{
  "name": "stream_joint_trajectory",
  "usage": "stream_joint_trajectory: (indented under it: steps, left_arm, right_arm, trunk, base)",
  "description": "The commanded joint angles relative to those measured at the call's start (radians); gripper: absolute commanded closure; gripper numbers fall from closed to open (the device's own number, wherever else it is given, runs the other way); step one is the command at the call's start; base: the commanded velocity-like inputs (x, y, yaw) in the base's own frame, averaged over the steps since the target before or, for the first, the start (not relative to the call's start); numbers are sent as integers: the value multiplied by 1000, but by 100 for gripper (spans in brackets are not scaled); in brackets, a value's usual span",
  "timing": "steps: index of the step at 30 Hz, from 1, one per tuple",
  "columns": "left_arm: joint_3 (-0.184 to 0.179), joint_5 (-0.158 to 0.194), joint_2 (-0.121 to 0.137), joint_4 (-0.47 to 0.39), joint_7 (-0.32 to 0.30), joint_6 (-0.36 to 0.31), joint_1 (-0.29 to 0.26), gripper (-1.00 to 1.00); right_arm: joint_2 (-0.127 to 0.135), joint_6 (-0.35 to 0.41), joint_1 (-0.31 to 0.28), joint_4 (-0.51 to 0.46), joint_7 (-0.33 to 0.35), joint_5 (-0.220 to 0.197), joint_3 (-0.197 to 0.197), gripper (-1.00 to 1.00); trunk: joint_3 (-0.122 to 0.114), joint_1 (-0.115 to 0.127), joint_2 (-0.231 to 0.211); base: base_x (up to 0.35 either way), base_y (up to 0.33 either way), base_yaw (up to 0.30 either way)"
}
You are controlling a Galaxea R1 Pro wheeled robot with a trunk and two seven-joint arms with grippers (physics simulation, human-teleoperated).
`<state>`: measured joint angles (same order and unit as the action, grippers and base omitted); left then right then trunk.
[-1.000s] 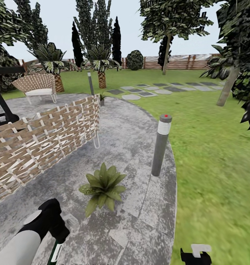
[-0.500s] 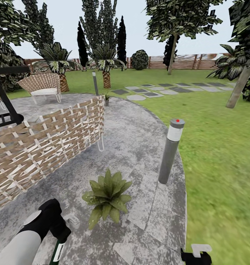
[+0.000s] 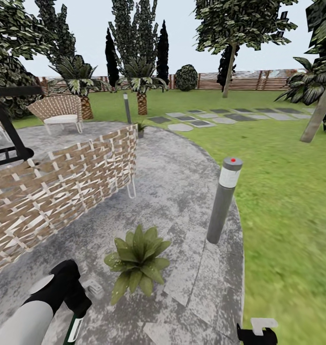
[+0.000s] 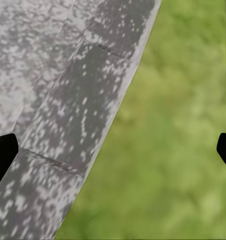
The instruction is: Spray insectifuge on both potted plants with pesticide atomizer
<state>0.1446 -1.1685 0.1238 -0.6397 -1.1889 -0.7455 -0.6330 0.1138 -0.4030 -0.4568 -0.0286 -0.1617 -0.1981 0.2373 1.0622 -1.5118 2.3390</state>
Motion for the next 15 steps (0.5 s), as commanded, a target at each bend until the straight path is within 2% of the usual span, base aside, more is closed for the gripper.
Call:
stream_joint_trajectory:
  steps: [1,5,7,8,9,12,15]
  left_arm:
    - [4,-8,-1,-2,-8,-8,0,100]
    - [4,-7,0,-2,-8,-8,0,100]
    - [4,-7,0,-2,-8,-8,0,100]
    - [4,-8,0,-2,-8,-8,0,100]
    - [4,-8,0,-2,-7,-8,0,100]
    - [4,-8,2,-2,-5,-8,0,100]
    - [5,-6,2,-2,-5,-9,0,100]
  right_arm:
    - [0,-2,0,0,-1,-10,8,-100]
    - [1,-3,0,-1,4,-12,8,-100]
    - [2,-3,0,-1,48,-13,8,-100]
    - [2,-3,0,-1,101,-13,8,-100]
    - [2,-2,0,-1,124,-13,8,-100]
    - [1,-2,0,-1,144,-14,8,-100]
    - [0,-2,0,-1,146,-14,8,-100]
  trunk:
    - [1,0,0]
    - [1,0,0]
    - [1,0,0]
    - [1,0,0]
    - [1,0,0]
    - [1,0,0]
    - [3,0,0]
  base:
    - [192,-233,0]
    - [189,-234,0]
    - [126,-250,0]
    - [42,-266,0]
    - [16,-270,0]
    - [-44,-273,0]
    - [-71,-274,128]
